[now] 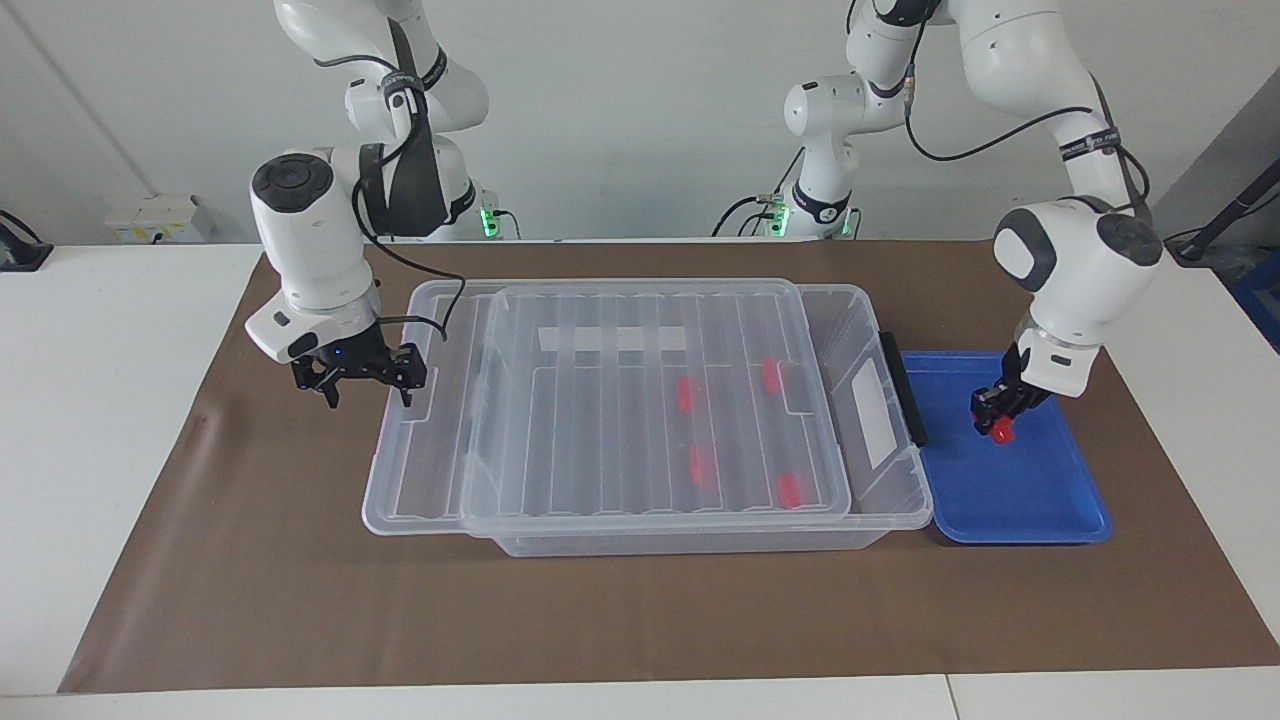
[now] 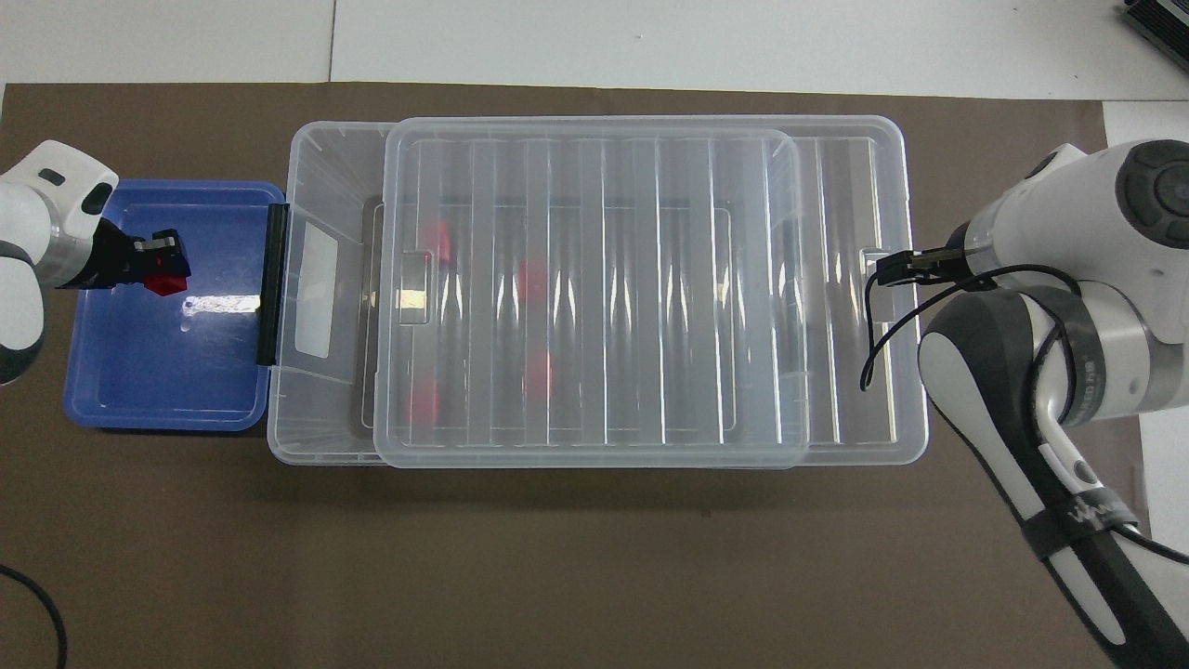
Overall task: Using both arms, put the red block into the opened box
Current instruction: 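Slide the lid toward the right arm while the left gripper lifts the block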
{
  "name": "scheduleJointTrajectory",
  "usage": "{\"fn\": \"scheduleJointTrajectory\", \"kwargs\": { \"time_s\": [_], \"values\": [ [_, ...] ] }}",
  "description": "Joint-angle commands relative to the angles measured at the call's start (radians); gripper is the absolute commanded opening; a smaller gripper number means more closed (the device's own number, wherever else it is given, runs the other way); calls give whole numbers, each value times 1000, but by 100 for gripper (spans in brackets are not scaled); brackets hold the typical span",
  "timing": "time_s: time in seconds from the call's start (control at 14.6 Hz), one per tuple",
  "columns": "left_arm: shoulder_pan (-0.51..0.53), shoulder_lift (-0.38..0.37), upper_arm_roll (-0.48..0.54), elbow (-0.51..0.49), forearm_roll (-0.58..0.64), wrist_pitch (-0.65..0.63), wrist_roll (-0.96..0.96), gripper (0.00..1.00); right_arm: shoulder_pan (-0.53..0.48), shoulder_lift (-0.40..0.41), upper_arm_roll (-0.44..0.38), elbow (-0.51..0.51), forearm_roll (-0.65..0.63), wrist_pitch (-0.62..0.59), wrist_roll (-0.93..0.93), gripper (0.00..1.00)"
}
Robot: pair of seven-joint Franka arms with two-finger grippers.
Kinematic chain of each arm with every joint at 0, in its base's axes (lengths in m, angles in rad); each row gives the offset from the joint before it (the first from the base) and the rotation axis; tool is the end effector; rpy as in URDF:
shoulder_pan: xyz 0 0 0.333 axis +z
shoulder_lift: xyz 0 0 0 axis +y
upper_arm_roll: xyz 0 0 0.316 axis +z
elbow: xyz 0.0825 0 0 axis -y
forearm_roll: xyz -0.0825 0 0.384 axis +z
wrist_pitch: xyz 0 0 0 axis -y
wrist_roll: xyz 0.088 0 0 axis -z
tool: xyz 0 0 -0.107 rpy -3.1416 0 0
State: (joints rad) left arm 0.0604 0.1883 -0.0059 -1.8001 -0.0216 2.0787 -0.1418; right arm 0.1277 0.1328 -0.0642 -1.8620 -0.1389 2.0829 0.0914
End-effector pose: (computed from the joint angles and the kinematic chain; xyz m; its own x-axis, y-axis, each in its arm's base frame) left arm 0.6211 0.0330 0.4490 0.9749 0.2053 0.0862 0.2031 -0.9786 0.0334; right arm 0.6039 0.0328 0.4543 0.9946 0.0417 0.0953 0.0295 -0.9915 0.1265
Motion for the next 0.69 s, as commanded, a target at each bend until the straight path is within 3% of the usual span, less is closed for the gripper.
{"fn": "scheduleJointTrajectory", "kwargs": {
  "time_s": [0.0, 0.21, 0.62],
  "values": [
    [-16, -19, 4, 177, -5, -251, -21, 12, -17, -1, 4, -2, -80, -24, 18, 100],
    [-86, -33, 4, 281, -5, -374, -207, 12, -22, -2, 3, 3, -113, -35, 18, 100],
    [-214, -52, -9, 275, -5, -309, -508, 16, -26, -2, 3, 4, -172, -41, 18, 100]
  ]
}}
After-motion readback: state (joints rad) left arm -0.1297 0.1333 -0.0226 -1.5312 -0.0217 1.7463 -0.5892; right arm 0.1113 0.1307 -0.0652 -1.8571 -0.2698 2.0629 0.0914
